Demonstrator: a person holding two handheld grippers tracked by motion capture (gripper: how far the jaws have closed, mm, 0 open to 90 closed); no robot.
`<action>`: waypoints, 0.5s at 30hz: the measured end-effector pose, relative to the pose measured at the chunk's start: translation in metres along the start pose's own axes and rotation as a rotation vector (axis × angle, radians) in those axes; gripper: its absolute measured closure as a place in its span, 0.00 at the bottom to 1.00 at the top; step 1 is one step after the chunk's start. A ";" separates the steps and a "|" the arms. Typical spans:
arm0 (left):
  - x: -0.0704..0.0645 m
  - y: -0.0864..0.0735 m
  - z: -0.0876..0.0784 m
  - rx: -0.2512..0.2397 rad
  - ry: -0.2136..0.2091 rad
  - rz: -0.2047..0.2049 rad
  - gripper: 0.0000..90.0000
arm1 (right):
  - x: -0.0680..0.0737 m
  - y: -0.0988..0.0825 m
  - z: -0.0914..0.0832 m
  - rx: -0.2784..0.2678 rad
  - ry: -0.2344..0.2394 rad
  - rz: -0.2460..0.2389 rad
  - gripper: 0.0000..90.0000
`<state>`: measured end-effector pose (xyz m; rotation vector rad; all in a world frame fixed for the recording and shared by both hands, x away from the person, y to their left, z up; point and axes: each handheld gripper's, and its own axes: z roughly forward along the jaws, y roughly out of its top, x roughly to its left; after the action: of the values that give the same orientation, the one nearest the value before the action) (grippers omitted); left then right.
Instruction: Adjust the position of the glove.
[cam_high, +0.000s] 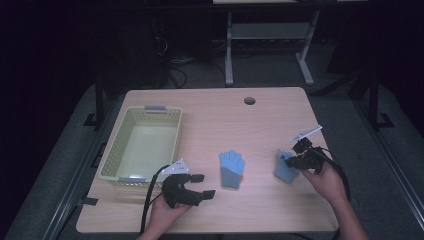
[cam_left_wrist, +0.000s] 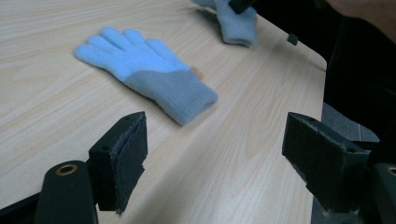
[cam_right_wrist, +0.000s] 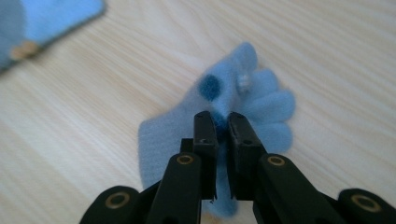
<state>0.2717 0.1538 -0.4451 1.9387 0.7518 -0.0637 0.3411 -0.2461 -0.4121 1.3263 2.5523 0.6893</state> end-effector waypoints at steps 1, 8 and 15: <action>0.000 0.000 0.000 0.001 0.000 0.001 0.24 | 0.000 0.000 0.000 0.000 0.000 0.000 0.93; 0.001 -0.001 0.000 0.000 -0.007 -0.012 0.24 | 0.011 0.012 -0.011 -0.012 -0.014 -0.052 0.93; 0.002 0.000 -0.002 0.001 -0.005 -0.006 0.24 | 0.019 0.024 -0.017 -0.034 0.015 -0.077 0.93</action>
<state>0.2723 0.1561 -0.4449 1.9368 0.7542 -0.0725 0.3414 -0.2238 -0.3849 1.2106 2.5760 0.7271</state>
